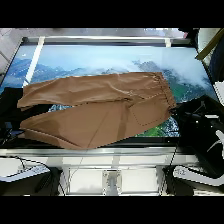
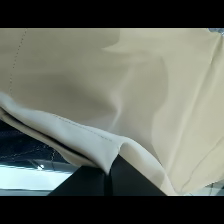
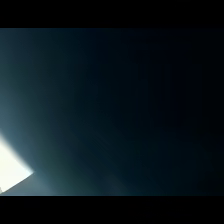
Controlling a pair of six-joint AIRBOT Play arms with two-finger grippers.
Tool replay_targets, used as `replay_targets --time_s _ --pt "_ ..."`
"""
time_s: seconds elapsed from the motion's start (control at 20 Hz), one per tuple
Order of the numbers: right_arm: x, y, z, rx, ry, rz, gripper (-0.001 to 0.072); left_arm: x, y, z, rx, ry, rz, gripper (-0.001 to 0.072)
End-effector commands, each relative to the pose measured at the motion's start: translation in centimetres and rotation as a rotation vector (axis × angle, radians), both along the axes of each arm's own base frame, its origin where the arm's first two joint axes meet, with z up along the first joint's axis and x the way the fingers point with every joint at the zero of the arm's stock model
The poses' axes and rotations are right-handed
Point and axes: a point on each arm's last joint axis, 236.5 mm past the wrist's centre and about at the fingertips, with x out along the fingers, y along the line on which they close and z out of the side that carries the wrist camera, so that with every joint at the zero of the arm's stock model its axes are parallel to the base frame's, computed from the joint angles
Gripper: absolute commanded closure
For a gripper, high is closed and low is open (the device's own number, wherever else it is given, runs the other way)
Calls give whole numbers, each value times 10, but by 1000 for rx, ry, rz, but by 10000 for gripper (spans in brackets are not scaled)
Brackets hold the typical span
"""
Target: Fold the clothes and pants, and hang the long-sleeved shirts on hangers.
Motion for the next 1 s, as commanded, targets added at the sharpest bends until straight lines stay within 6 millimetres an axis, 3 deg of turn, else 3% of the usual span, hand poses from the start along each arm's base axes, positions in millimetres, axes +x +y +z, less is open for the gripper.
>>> replay_targets --time_s 0.0,0.45,0.75,0.9,0.95 --pt "14 -7 7 -5 -57 -32 306 1 0 1 1 -4 2 696" --pt "17 -15 7 -22 -65 -70 304 1 0 1 1 -4 2 696" --pt "26 -6 -8 -50 -42 -72 311 1 0 1 1 -4 1 696" --pt "30 -7 -4 -49 -55 -79 680 2 5 0 18 -7 8 696" --pt "33 -3 2 -36 -66 -59 683 4 8 3 30 -12 8 696"
